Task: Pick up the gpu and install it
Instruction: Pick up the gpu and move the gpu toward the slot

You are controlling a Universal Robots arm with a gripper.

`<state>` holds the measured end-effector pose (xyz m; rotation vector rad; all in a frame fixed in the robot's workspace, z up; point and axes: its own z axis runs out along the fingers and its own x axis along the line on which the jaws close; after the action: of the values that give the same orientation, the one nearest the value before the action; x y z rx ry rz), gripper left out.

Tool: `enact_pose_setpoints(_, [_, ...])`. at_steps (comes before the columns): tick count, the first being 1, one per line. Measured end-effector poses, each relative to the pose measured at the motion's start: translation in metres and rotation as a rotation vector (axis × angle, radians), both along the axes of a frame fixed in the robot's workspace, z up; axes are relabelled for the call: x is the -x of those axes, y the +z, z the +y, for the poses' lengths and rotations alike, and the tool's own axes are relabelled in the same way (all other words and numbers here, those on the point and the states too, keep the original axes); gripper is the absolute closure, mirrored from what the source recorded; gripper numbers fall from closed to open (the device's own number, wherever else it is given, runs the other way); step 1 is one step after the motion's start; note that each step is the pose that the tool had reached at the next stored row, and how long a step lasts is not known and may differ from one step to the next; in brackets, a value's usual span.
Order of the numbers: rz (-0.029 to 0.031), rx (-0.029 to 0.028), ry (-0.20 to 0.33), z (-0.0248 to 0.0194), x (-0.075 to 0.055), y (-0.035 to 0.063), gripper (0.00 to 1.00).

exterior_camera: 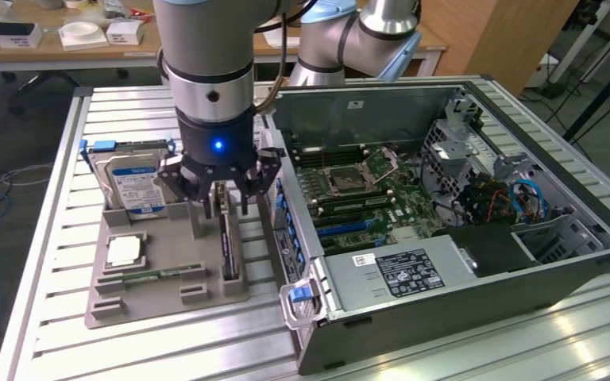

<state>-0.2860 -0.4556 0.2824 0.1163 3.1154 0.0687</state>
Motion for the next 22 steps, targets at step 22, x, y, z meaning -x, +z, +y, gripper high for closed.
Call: enact_pose_setpoints(22, [0.0,-0.0001,0.0,0.0001,0.004,-0.0173,0.47])
